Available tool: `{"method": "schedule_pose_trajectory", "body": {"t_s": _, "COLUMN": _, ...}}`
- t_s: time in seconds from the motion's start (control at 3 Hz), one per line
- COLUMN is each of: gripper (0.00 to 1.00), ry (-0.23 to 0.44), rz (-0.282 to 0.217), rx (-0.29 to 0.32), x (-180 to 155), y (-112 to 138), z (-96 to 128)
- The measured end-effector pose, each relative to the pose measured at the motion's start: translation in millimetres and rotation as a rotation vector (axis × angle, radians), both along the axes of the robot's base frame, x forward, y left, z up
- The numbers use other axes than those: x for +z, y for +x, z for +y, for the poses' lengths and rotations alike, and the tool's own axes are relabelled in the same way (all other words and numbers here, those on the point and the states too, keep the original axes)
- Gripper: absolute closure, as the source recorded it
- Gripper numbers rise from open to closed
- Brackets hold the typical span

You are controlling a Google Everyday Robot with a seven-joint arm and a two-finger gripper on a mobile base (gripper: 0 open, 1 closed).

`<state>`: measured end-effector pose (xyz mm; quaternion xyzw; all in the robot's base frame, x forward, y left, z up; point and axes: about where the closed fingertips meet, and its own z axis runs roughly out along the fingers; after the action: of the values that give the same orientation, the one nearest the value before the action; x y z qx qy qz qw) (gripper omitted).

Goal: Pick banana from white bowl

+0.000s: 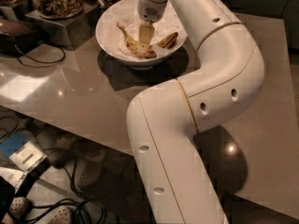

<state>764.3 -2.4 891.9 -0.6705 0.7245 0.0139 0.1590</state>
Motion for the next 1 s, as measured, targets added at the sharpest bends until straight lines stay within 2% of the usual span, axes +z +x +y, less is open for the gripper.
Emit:
{"method": "schedule_pose_trajectory", "body": {"t_s": 0.33, "gripper": 0.44, "ry": -0.011, "rz": 0.004, "rx": 0.012, "x": 0, "y": -2, "z": 4}}
{"method": "schedule_pose_trajectory", "body": {"t_s": 0.67, "gripper": 0.39, "ry": -0.022, "rz": 0.014, "rx": 0.020, "x": -4, "y": -2, "z": 8}}
{"method": "schedule_pose_trajectory", "body": {"t_s": 1.0, "gripper": 0.42, "ry": -0.034, "rz": 0.035, "rx": 0.036, "x": -13, "y": -3, "z": 14}}
